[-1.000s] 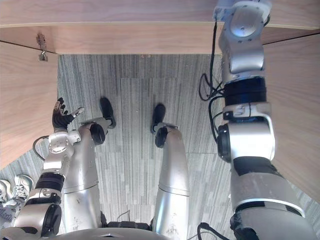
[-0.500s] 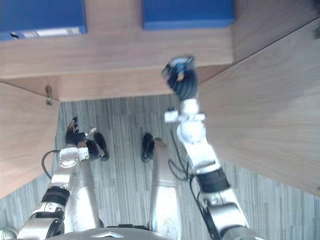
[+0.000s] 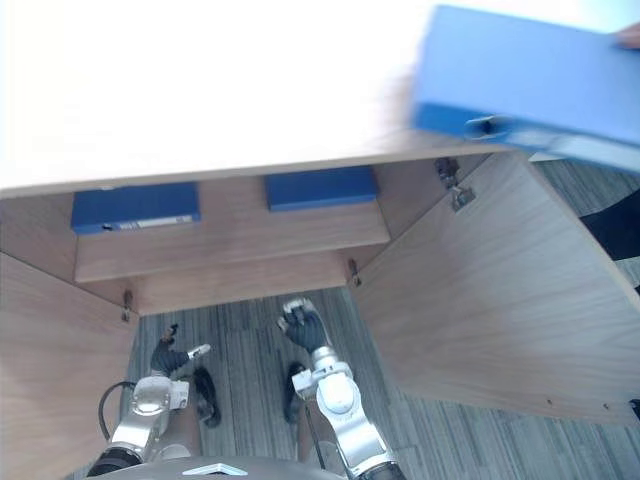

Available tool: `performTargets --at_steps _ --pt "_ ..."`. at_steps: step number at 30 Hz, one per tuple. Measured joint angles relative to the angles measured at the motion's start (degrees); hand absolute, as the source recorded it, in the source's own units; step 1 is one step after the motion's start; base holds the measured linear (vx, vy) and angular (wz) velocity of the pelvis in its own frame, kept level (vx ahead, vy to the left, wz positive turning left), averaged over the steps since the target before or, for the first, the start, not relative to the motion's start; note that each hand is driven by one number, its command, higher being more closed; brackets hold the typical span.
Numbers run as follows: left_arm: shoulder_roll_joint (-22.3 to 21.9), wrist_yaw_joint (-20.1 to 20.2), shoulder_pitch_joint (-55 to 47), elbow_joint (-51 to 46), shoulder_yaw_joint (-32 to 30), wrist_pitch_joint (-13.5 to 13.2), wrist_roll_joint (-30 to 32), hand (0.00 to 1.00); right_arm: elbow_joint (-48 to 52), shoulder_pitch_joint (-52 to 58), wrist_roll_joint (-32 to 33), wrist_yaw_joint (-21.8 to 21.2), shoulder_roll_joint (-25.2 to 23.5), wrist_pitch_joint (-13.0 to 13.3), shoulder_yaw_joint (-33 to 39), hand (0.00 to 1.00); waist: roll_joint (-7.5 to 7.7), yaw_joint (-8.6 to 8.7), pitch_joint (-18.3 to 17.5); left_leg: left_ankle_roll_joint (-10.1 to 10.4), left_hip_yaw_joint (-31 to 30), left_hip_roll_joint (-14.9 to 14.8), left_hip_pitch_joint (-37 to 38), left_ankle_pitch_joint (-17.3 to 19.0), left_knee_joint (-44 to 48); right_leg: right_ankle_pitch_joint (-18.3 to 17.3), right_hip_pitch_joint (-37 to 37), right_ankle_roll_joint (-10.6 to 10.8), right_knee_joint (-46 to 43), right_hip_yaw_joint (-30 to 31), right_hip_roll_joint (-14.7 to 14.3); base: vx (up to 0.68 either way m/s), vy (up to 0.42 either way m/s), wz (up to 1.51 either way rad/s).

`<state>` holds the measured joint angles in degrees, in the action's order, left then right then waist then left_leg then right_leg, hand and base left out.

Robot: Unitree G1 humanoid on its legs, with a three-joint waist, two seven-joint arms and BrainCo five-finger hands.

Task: Walk over to the cabinet, pick up the folder, carry it to the office cabinet, place the folder inside the office cabinet, then close the office cabinet door

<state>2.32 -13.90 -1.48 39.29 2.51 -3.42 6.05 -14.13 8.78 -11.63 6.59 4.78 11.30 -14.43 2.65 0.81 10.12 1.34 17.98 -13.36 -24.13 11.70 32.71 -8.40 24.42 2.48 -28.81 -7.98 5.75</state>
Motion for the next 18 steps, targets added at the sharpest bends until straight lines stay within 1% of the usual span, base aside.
performTargets --at_steps 2,3,5,6,7,8,9,10,11,13,15,18 --pt "-0.09 0.55 -0.13 2.97 0.11 -0.16 0.91 0.00 -12.15 -0.67 0.24 0.31 -1.26 -1.42 4.81 1.00 -0.75 0.80 -1.52 0.23 1.21 1.45 3.99 -2.19 -6.18 3.01 -4.09 0.49 7.04 0.33 -0.28 0.10 0.019 -0.07" --pt "-0.05 0.55 -0.13 3.69 0.04 -0.16 0.91 0.00 -14.71 -1.10 0.41 0.41 -1.28 -1.69 5.90 1.00 -0.98 1.06 -1.75 0.21 1.35 1.96 4.96 -2.81 -7.73 3.77 -4.97 0.60 8.69 0.59 -0.31 0.09 0.024 -0.13" --pt "-0.01 0.57 -0.21 5.40 -0.20 -0.16 0.91 0.00 -23.39 -2.22 1.87 2.08 -1.21 -3.13 9.96 1.00 -1.72 1.42 -2.35 0.07 2.67 3.85 8.83 -5.43 -14.02 7.33 -8.76 1.15 15.85 1.35 -0.34 0.11 0.031 -0.17" --pt "0.01 0.60 -0.22 5.81 -0.23 -0.17 0.91 0.00 -25.36 -2.35 2.40 2.38 -1.16 -3.40 10.95 1.00 -1.96 1.58 -2.51 -0.14 2.71 4.36 9.73 -6.12 -15.53 8.24 -9.83 1.19 17.74 1.40 -0.33 0.10 0.032 -0.11" --pt "0.04 0.71 -0.30 6.86 -0.27 -0.18 0.91 0.00 -28.26 -2.46 2.44 2.70 -0.85 -4.37 12.59 1.00 -2.20 1.88 -2.70 -0.25 2.81 5.37 11.63 -7.46 -18.56 9.96 -12.07 1.38 21.49 1.41 -0.26 0.07 0.028 -0.03" --pt "0.16 0.88 -0.35 7.09 -0.37 -0.18 0.90 0.00 -29.90 -2.46 2.91 3.01 -0.90 -4.98 13.78 1.00 -2.12 2.07 -3.18 -0.05 3.15 6.54 13.60 -8.86 -21.91 11.62 -13.96 1.57 24.58 1.54 -0.22 0.07 0.023 -0.03" --pt "0.24 0.98 -0.46 7.30 -0.40 -0.19 0.90 0.00 -30.35 -2.40 2.87 3.50 -0.88 -5.34 14.14 1.00 -2.06 2.14 -3.45 -0.09 3.35 7.00 14.48 -9.55 -23.41 12.30 -14.71 1.66 26.04 1.67 -0.21 0.06 0.017 -0.10" --pt "0.42 1.10 -0.54 8.21 -0.48 -0.24 0.90 0.00 -32.02 -2.67 2.81 4.05 -0.83 -5.49 14.92 0.00 -1.97 2.11 -3.89 -0.26 3.96 7.92 16.40 -10.82 -26.31 13.38 -16.20 1.74 28.21 2.13 -0.12 0.05 0.014 -0.16" --pt "0.53 1.62 -0.59 9.33 -0.92 -0.24 0.90 0.00 -33.19 -2.98 2.83 4.13 -0.88 -5.72 15.55 0.00 -1.96 2.00 -4.27 -0.55 4.18 8.64 18.16 -11.92 -28.62 14.00 -17.44 1.86 29.72 2.53 -0.05 0.04 0.018 -0.18" --pt "0.62 1.78 -0.96 10.73 -1.45 -0.25 0.90 0.00 -34.49 -3.32 2.89 4.34 -1.07 -6.21 16.48 0.00 -2.00 2.08 -5.02 -0.58 4.22 9.38 20.01 -12.71 -30.95 14.23 -18.41 1.97 30.64 2.74 0.02 0.02 0.024 -0.09" --pt "0.70 1.84 -1.59 12.25 -1.59 -0.22 0.90 0.00 -36.60 -3.44 3.00 4.73 -1.20 -6.73 18.05 0.00 -1.86 2.00 -6.84 -0.41 3.92 10.35 21.92 -13.79 -34.42 14.25 -19.03 2.33 31.53 2.92 0.09 0.02 0.035 -0.05" --pt "0.67 2.02 -2.33 14.86 -2.20 -0.13 0.91 0.00 -38.19 -3.69 3.45 4.82 -1.48 -7.42 19.14 0.00 -1.43 1.17 -7.28 -0.39 3.58 11.37 24.27 -14.63 -37.29 14.09 -19.85 2.51 32.22 4.22 0.11 0.00 0.031 -0.18"
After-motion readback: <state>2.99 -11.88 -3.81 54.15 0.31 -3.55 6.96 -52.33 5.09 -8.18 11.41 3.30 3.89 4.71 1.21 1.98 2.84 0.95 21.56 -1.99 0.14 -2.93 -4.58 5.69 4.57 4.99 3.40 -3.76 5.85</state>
